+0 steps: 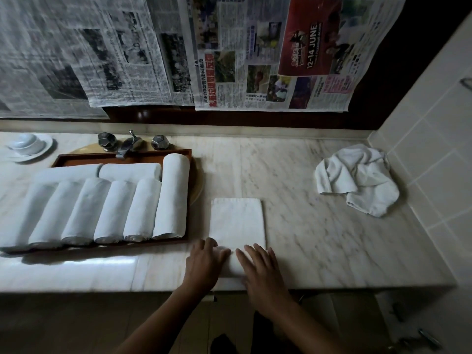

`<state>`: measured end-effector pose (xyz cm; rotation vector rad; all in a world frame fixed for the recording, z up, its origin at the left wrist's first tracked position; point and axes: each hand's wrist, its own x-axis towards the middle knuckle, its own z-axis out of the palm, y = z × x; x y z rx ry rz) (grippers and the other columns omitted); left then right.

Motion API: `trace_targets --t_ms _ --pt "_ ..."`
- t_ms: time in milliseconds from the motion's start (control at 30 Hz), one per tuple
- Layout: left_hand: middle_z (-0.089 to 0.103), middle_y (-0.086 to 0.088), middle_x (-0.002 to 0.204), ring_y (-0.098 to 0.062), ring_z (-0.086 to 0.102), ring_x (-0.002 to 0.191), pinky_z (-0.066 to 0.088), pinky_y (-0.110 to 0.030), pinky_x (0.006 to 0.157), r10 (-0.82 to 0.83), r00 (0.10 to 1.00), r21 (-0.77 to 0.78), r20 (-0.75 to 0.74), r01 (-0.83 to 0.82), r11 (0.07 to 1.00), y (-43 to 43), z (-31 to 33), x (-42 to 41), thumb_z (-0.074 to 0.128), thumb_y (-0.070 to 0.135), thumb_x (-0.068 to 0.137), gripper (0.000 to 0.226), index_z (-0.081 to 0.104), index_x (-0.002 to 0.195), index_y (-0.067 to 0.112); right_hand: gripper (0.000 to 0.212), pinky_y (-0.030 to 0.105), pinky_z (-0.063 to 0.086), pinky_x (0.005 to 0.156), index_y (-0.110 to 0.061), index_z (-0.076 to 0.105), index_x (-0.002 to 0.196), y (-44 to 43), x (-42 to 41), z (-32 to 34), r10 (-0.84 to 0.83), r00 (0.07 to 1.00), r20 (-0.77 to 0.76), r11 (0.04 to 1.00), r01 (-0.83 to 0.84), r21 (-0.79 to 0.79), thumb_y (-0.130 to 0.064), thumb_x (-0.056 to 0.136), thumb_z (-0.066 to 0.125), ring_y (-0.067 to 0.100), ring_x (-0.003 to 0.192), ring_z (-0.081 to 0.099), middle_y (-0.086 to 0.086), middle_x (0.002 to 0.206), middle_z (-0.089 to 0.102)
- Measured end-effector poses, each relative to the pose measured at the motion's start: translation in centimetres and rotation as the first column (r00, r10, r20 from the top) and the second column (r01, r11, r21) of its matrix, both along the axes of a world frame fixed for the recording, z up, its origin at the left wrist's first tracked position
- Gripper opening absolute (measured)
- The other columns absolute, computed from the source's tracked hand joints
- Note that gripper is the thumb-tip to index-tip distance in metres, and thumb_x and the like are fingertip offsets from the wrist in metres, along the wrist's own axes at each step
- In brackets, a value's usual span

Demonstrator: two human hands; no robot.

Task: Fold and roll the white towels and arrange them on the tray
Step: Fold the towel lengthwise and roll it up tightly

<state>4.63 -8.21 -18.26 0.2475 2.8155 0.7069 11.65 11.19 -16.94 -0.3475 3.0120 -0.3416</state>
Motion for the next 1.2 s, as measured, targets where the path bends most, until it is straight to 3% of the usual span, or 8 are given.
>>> trace_targets --t_ms 67,167,300,567,900,967,1100,1200 --pt "0.054 0.003 0.129 -0.021 0.054 0.113 0.046 -0.041 0.087 -0.044 0.992 0.043 -0.122 0.050 0.998 0.2 0.8 -0.1 0.030 0.063 0.097 0.056 0.057 0.130 0.026 0.079 0.052 0.026 0.122 -0.024 0.037 0.155 0.2 -0.7 0.1 0.005 1.000 0.023 1.000 -0.005 0.010 -0.028 0.084 0.072 0.028 0.140 0.041 0.002 0.153 0.044" --pt "0.056 0.008 0.138 -0.016 0.049 0.129 0.035 -0.042 0.102 -0.209 0.972 0.018 -0.109 0.212 0.977 0.2 1.8 0.0 0.014 0.068 0.098 0.069 0.054 0.136 0.027 0.080 0.051 0.036 0.116 -0.025 0.038 0.153 0.7 -1.5 0.2 0.039 0.998 0.056 0.999 -0.039 0.007 -0.028 0.081 0.074 0.026 0.135 0.047 0.001 0.149 0.047" --pt "0.060 0.012 0.127 -0.015 0.048 0.122 0.035 -0.041 0.098 -0.219 0.975 0.010 -0.045 0.219 0.976 -1.5 1.7 0.0 -0.002 0.079 0.091 0.082 0.054 0.125 0.030 0.079 0.046 0.042 0.112 -0.024 0.042 0.151 1.4 -1.9 0.3 0.085 0.993 0.085 0.996 -0.086 0.016 -0.029 0.078 0.073 0.027 0.129 0.053 0.003 0.145 0.052" --pt "0.051 0.026 0.112 0.003 0.042 0.109 0.032 -0.034 0.097 -0.103 0.986 0.247 0.130 0.068 0.967 -2.8 2.2 3.4 0.030 0.080 0.086 0.054 0.049 0.113 0.037 0.077 0.040 0.030 0.119 -0.025 0.037 0.154 1.7 0.2 1.6 0.107 0.980 0.170 0.994 -0.102 -0.034 -0.027 0.081 0.059 0.025 0.138 0.041 0.000 0.151 0.043" --pt "0.061 0.013 0.112 -0.015 0.048 0.109 0.041 -0.042 0.096 0.069 0.968 0.223 0.243 -0.125 0.967 -2.0 1.6 2.6 0.058 0.059 0.095 0.024 0.060 0.106 0.038 0.077 0.040 0.023 0.120 -0.028 0.031 0.156 1.5 -1.5 3.0 0.087 0.944 0.320 0.996 -0.080 -0.034 -0.037 0.086 0.061 0.023 0.140 0.034 -0.004 0.152 0.037" --pt "0.063 0.011 0.109 -0.017 0.051 0.108 0.042 -0.041 0.091 0.067 0.969 0.185 0.237 -0.113 0.976 -1.9 1.5 2.1 0.055 0.067 0.091 0.029 0.059 0.102 0.040 0.077 0.049 0.014 0.125 -0.024 0.029 0.157 1.2 -0.9 3.3 0.068 0.960 0.271 0.997 -0.073 0.009 -0.036 0.087 0.060 0.025 0.145 0.029 -0.002 0.155 0.033" --pt "0.066 0.008 0.106 -0.020 0.055 0.106 0.043 -0.040 0.088 0.079 0.967 0.169 0.242 -0.122 0.978 -1.6 1.5 1.5 0.048 0.072 0.086 0.040 0.060 0.098 0.036 0.078 0.052 0.031 0.118 -0.026 0.047 0.144 -0.4 1.4 2.8 0.074 0.997 0.026 0.997 -0.074 0.014 -0.032 0.071 0.073 0.026 0.129 0.051 -0.002 0.140 0.049" --pt "0.071 0.007 0.097 -0.020 0.061 0.097 0.048 -0.040 0.087 0.133 0.959 0.241 0.251 -0.195 0.951 -1.5 1.4 1.4 0.058 0.066 0.089 0.033 0.061 0.092 0.033 0.090 0.054 0.021 0.115 -0.024 0.044 0.149 -1.0 2.1 2.0 0.072 0.996 0.044 0.995 -0.074 0.059 -0.026 0.065 0.077 0.029 0.133 0.050 0.002 0.145 0.051"
